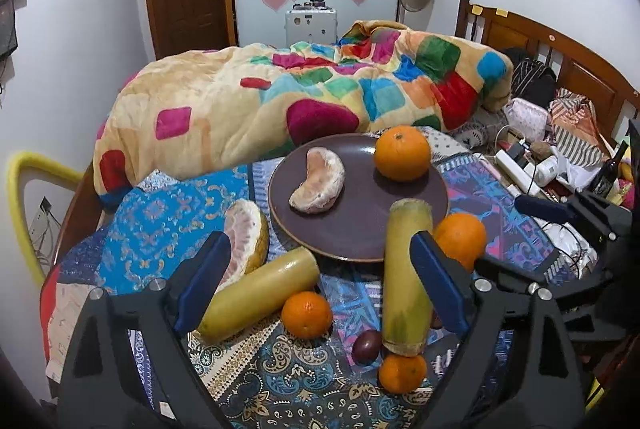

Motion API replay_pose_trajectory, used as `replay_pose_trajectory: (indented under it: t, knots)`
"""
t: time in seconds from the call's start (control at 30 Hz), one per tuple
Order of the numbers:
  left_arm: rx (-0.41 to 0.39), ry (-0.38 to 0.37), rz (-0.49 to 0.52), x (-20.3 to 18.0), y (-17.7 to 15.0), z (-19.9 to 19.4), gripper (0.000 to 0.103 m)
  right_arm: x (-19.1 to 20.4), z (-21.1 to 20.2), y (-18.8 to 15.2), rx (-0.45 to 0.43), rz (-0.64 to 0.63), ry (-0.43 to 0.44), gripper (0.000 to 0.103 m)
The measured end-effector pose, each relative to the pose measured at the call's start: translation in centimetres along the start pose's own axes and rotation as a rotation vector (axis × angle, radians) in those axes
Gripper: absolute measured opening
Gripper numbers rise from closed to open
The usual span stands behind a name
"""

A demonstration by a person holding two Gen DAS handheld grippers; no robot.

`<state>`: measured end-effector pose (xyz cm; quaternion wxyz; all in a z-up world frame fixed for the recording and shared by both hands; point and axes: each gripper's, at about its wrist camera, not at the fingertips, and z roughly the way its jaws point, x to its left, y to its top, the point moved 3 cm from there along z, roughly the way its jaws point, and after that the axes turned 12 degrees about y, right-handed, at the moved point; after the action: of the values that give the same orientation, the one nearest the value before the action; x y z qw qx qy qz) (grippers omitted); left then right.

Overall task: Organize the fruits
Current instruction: 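Withdraw both tools from the plate toward the remaining fruits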

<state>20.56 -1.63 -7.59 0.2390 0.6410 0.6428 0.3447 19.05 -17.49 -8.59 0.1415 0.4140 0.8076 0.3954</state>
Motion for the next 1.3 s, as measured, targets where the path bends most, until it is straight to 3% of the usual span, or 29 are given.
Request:
replay_pose_trajectory:
  t: [0.33,0.43,0.57,0.8,1.1,1.3]
  knots:
    - [0.047,-0.021,-0.049,0.8,-1.5,1.9,0.092,-0.3,3.4,-1.4,0.058,0.051,0.068,0.074]
    - [0.046,-0.018,-0.054,0.9,-1.5,1.9,0.092,-0.6,3.8,-1.6,0.063,0.068,0.101,0.061]
    - [0.053,-0.010,-0.026,0.2,-1.6,1.8,0.092,-0.3,3.3,-2.0,0.056,0.073,0.118,0.061]
    - [0.063,-0.028,0.030,-2.2,-1.9,1.3,0.092,-0.7,2.3,-2.6,0.053,0.069,0.093,0.060]
    - [0.107,-0.120,0.040,-4.5,-2.2,1.3,0.092,-3.1,0.0,-3.7,0.048,0.099,0.044,0.060]
    - [0.106,-0.101,0.116,-7.0,-2.4,1.7,0.092,-4.2,-1.1,-4.5,0.041,0.118,0.039,0.060]
